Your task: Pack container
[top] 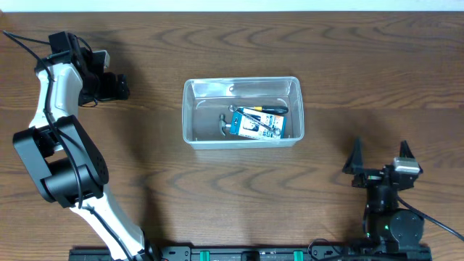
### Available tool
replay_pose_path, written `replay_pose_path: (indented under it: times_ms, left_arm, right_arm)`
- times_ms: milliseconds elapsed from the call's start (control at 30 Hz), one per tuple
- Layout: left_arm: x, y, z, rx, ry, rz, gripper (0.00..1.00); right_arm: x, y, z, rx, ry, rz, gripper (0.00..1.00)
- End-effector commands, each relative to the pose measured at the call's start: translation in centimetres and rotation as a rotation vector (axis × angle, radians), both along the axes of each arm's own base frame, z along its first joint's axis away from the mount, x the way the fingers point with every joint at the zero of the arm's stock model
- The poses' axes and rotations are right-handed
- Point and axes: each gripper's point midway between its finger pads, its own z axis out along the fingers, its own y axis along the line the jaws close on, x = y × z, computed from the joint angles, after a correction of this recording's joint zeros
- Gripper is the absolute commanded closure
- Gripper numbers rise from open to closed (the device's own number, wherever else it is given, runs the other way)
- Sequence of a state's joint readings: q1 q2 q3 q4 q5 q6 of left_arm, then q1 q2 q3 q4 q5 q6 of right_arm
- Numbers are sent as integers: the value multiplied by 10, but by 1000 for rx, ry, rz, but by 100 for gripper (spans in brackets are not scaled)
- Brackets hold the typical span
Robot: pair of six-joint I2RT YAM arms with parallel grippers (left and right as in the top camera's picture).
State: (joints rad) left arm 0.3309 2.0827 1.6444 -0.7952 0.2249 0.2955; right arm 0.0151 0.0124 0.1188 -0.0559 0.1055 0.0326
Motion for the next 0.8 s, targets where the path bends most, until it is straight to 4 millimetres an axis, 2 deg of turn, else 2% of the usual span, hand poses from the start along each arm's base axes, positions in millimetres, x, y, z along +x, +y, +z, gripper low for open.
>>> replay_pose_path:
  times_ms: [0,167,767]
  left_arm:
    - [-2,1,-4,7,10,-4,2]
    - [-2,1,-4,7,10,-4,2]
    - [-2,1,-4,7,10,-4,2]
  right_arm:
    - [2,3,-11,-12,15,20,1]
    - [5,4,-24,-13,41,26,1]
    - [8,4,-42,-13,58,26,1]
